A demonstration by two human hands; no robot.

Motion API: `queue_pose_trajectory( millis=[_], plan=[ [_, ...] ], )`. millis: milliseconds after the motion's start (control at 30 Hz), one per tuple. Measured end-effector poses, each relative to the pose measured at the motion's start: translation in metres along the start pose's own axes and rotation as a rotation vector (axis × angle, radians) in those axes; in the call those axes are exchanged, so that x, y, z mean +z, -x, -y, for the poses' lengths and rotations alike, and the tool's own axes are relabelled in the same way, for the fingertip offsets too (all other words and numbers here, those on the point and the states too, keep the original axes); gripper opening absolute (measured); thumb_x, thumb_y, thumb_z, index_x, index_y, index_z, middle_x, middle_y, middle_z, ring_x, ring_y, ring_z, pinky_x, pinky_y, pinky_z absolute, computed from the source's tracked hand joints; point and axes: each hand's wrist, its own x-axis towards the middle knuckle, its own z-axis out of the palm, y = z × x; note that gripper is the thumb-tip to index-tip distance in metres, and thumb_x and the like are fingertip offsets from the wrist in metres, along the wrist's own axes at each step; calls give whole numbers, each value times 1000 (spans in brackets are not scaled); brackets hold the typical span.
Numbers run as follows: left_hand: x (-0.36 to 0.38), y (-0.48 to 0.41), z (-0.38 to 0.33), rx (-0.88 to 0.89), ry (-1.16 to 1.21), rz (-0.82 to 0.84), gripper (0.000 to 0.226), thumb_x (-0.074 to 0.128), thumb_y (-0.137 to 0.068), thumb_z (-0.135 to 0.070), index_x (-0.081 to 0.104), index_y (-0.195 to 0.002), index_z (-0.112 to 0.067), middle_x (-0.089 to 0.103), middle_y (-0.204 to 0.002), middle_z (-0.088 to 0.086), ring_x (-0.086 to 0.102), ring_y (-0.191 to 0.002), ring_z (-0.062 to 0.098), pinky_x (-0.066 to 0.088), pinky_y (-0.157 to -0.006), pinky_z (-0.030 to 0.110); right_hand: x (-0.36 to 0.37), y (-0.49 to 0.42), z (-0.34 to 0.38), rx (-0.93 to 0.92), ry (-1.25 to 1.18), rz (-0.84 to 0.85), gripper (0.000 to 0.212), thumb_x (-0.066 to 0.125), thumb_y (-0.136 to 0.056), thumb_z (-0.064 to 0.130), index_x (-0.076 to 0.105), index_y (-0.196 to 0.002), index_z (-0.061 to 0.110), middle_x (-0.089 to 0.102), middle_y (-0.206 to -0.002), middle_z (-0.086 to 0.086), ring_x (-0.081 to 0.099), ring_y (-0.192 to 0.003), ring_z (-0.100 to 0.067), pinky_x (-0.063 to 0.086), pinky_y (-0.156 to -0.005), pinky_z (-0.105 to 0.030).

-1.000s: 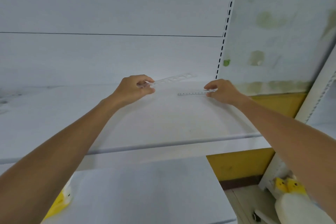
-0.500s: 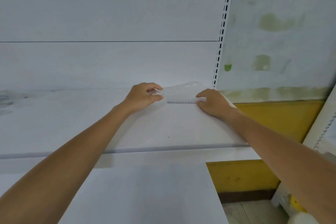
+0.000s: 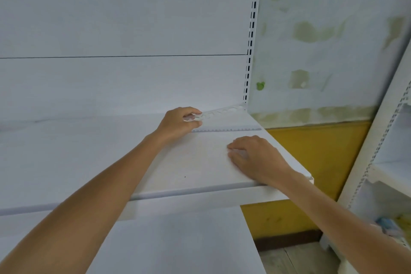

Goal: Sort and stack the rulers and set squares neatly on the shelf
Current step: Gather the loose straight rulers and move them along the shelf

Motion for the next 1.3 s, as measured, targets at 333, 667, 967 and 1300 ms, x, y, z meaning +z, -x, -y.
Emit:
queue_pose_trajectory(
  millis=[333,667,967,1300],
  plan=[
    [26,-12,-5,54,-143,161,31,65,-82,-26,64,-112,-30,57,-107,-12,50,-107,6,33,-87,19,1,-1,-3,-38,-1,-37,27,46,-91,32,66,-109,26,62,-117,10,52,-112,-15,40,-90,-31],
    [31,-14,1,20,-299,129,27,55,-84,-27,65,-109,-29,55,-108,0,52,-101,17,41,-88,30,0,-1,-6,-40,-31,-26,30,46,-92,32,63,-115,26,60,-123,11,49,-114,-12,36,-94,-27],
    [25,-10,6,16,-245,89,26,59,-83,-25,66,-107,-20,55,-101,0,49,-91,11,33,-77,20,1,-2,-5,-34,-33,-22,30,46,-92,34,63,-115,27,59,-125,12,49,-115,-10,35,-95,-25],
    [28,-10,5,-1,-334,62,22,51,-87,-28,67,-103,-26,54,-100,-6,51,-100,15,38,-97,38,2,-2,-5,-26,-35,-27,29,46,-91,33,63,-115,26,59,-124,11,49,-115,-11,35,-96,-25]
  ],
)
